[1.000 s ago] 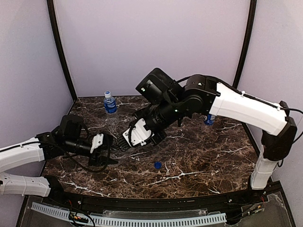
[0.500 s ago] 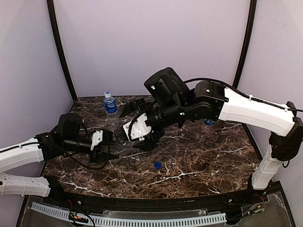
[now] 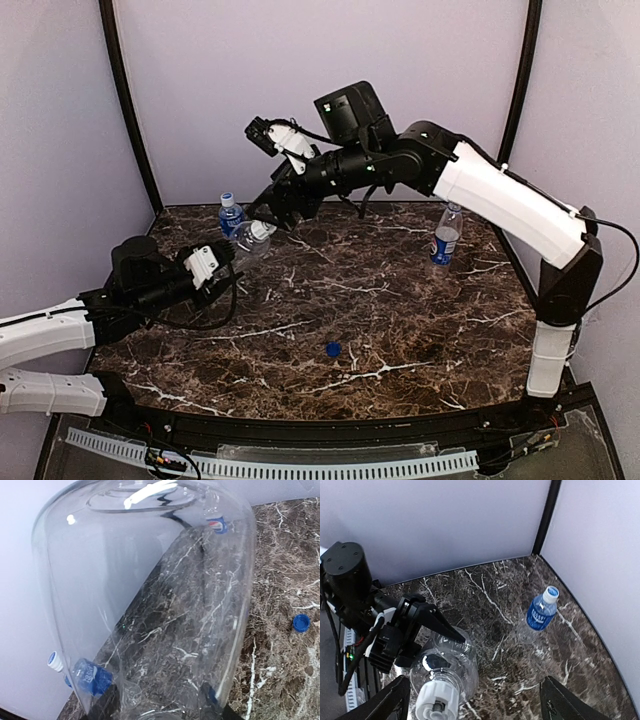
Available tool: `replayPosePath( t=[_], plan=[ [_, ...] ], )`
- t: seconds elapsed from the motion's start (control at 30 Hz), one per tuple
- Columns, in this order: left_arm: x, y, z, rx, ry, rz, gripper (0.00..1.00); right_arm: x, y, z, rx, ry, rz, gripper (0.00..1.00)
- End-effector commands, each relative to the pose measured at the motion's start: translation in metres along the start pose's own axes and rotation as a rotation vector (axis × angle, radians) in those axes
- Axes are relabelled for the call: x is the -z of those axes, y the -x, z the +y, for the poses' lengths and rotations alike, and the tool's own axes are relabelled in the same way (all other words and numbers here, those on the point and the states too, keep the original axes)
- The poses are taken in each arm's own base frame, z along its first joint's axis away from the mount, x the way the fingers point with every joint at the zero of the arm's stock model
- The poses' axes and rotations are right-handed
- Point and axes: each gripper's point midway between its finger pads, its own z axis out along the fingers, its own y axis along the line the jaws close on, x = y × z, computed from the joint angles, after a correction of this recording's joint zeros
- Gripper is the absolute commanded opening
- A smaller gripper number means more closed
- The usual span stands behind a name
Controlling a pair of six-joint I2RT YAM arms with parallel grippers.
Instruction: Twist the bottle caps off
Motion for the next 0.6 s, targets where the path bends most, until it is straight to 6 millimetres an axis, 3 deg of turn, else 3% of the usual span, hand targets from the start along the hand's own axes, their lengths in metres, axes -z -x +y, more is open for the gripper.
replayPosePath(
  t=[0.0, 0.1, 0.27, 0.43, 0.57],
  plan=[
    [0.001, -0.002, 0.016, -0.029, 0.098, 0.011, 0.19, -0.011, -0.021, 0.0, -0.313, 0.024, 0.084, 0.84],
    [0.001, -0.005, 0.015, -0.026, 0.097, 0.019, 0.19, -0.011, -0.025, 0.002, -0.334, 0.031, 0.096, 0.74],
    [-0.001, -0.006, 0.014, -0.03, 0.094, 0.021, 0.19, -0.016, -0.037, 0.017, -0.346, 0.113, 0.133, 0.66],
    [-0.002, -0.006, 0.013, -0.033, 0.087, 0.02, 0.19, -0.024, -0.047, 0.019, -0.352, 0.12, 0.165, 0.56],
    [-0.001, -0.006, 0.012, -0.034, 0.083, 0.02, 0.19, -0.026, -0.042, 0.016, -0.344, 0.115, 0.151, 0.34]
  ],
)
